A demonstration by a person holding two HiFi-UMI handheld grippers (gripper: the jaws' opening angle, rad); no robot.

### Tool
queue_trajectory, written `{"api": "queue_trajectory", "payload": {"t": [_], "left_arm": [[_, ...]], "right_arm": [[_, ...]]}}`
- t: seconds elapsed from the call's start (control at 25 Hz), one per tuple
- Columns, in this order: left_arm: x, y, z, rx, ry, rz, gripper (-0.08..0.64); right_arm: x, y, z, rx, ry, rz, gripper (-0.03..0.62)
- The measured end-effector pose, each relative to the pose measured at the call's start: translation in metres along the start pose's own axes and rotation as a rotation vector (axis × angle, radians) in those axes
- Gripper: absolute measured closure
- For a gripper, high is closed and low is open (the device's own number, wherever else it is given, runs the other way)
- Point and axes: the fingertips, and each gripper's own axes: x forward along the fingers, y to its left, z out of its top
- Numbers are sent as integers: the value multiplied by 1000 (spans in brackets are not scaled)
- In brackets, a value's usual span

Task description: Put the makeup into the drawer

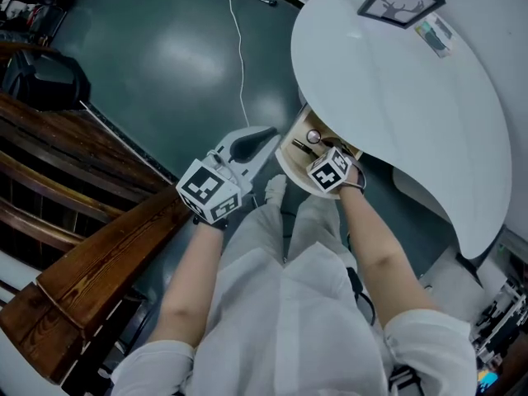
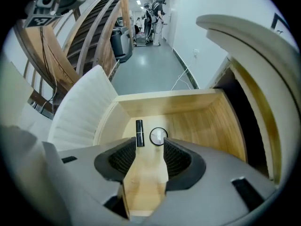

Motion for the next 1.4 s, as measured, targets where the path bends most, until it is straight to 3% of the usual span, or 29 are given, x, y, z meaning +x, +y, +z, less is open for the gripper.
{"api": "queue_trajectory", "payload": {"t": [0.24,0.6,1.04,1.4], "left_arm": [[-8,-16,12,19,-4,-14,535],[-18,-35,32,55,-13,-38,535],[-20,-55,77,124,-77,-60,535],[-26,-71,125,200,-153,-67,535]], "right_arm": [[-38,10,-4,18,-5,-13,446],[-110,5,3,108,-119,-83,521],[-241,-29,3,323,-402,-284,577],[-373,-64,-7,473,-734,-478,581]]}}
